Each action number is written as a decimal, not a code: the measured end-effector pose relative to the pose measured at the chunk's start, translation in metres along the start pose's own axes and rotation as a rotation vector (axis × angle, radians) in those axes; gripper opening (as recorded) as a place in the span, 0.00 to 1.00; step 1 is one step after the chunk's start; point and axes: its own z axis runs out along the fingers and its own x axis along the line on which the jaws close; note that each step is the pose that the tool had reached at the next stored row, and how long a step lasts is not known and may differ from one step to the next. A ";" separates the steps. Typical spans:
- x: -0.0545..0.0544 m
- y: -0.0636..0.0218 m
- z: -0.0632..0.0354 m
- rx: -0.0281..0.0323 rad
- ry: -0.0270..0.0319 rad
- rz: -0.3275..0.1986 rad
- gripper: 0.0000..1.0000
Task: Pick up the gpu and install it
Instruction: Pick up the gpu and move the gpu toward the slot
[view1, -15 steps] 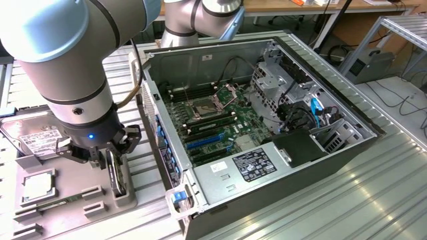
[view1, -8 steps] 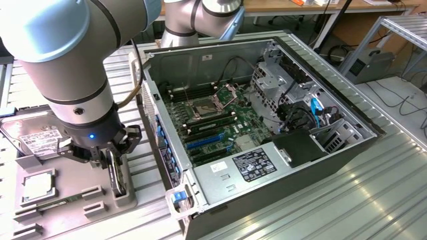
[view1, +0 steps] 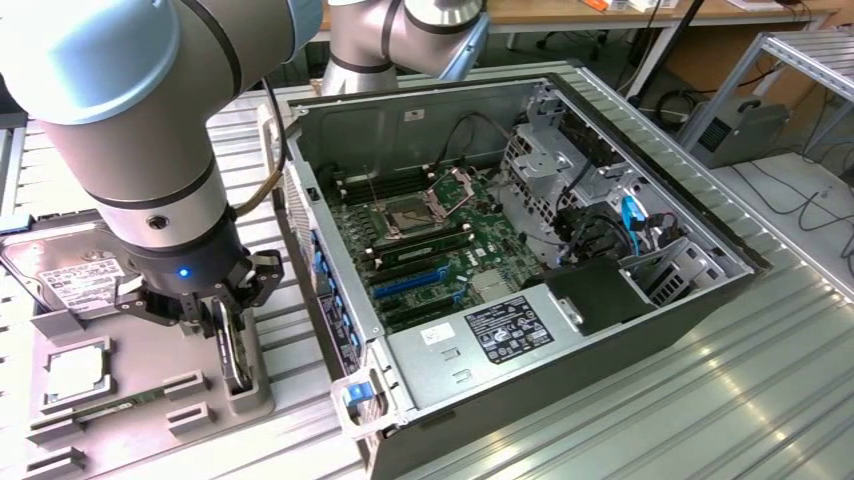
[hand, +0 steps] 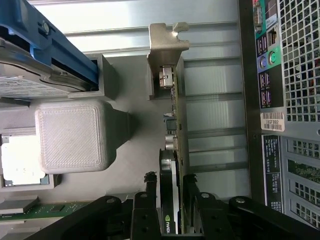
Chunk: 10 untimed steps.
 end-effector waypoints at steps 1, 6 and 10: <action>0.000 0.0000 0.0000 0.0000 0.0000 0.000 0.35; 0.000 0.0000 0.0000 0.0000 0.0001 0.000 0.34; 0.000 0.0000 0.0000 0.0000 0.0000 0.000 0.27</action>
